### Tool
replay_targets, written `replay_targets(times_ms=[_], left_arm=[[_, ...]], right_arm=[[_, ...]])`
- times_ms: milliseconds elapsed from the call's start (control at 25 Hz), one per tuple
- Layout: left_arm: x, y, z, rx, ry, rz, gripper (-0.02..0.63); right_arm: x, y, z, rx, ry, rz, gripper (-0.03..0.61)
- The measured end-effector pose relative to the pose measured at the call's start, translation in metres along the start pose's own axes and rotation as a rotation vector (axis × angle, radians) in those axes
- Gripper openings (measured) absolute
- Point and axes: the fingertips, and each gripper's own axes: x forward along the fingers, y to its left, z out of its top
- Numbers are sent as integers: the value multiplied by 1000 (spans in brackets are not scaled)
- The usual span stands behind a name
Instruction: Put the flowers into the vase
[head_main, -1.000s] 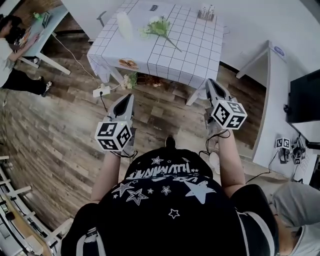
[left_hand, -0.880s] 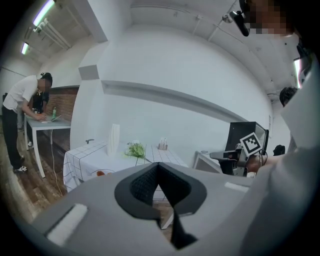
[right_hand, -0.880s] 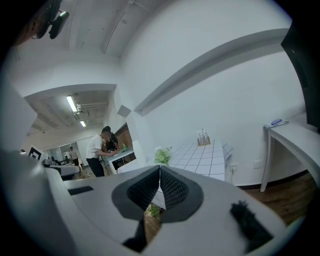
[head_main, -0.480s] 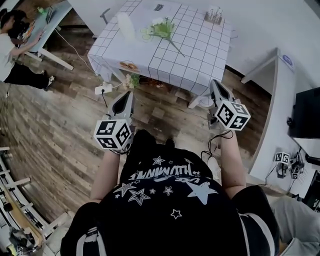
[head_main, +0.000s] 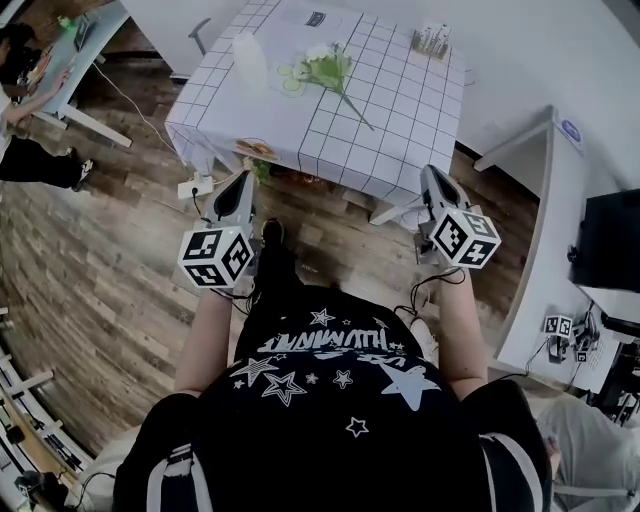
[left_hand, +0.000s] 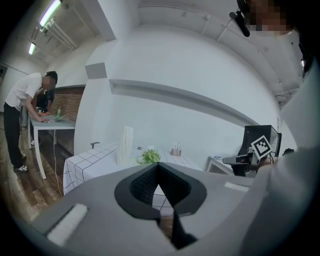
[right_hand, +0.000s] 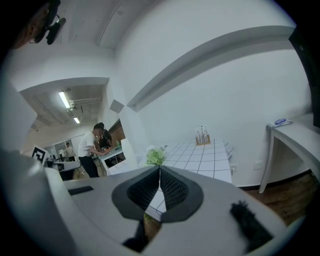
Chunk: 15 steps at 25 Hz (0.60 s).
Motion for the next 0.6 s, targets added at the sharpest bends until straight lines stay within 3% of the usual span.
replay_targets(times_ms=[600], left_arm=[[97,74,39,3,31,-99,9]], right_arm=[[102,17,26,19,4,-55,12]])
